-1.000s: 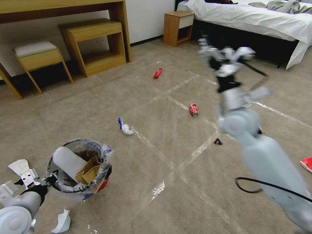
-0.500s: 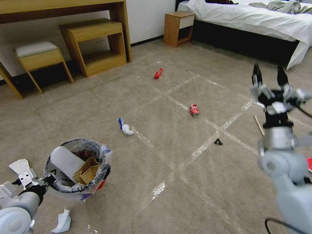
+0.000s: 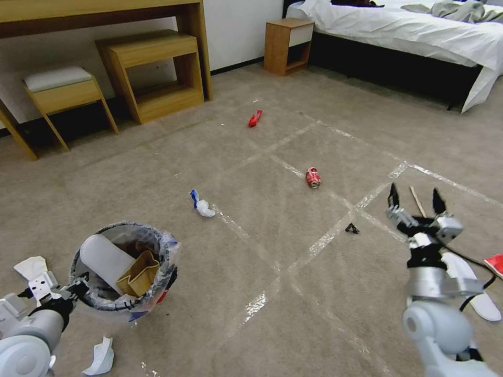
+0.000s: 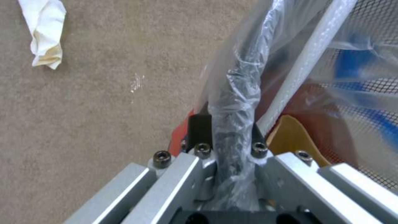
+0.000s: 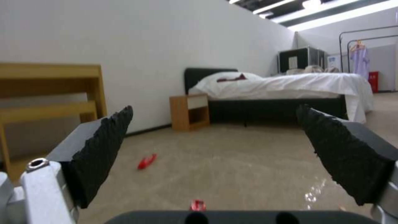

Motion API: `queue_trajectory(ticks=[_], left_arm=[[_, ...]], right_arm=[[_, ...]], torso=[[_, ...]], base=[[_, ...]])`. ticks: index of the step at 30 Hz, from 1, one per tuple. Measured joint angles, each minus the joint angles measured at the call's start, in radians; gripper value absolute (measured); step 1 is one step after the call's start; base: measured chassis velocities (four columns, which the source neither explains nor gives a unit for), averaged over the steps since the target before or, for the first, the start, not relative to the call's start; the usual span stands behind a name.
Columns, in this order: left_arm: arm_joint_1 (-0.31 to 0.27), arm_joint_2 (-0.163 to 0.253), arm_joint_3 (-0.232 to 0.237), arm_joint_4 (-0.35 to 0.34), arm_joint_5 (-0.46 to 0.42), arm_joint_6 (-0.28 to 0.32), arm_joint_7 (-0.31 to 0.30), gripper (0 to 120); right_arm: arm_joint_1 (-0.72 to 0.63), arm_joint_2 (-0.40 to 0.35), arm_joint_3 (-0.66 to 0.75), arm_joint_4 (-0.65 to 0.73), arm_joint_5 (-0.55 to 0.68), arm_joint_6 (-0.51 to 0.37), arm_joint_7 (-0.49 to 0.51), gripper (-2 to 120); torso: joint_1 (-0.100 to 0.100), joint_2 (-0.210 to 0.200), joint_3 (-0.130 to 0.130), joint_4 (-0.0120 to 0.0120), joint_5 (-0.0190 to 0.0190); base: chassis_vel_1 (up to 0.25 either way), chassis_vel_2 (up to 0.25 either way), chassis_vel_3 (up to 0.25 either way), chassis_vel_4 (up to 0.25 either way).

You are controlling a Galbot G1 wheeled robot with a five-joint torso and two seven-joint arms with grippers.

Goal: Pick up the trash bin and place the garbage on the floor into it.

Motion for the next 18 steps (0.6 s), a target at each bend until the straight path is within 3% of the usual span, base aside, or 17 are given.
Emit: queue_trajectory(ticks=[18], left_arm=[[0.027, 0.001, -0.015, -0.035, 0.011, -0.003, -0.002, 1]], right_arm=[[-0.006, -0.036, -0.033, 0.018, -0.007, -0.048, 0.016, 100]], torso=[[0.000, 0.000, 0.000, 0.0001, -0.0001]], base=[[0.000, 0.000, 0.000, 0.000]])
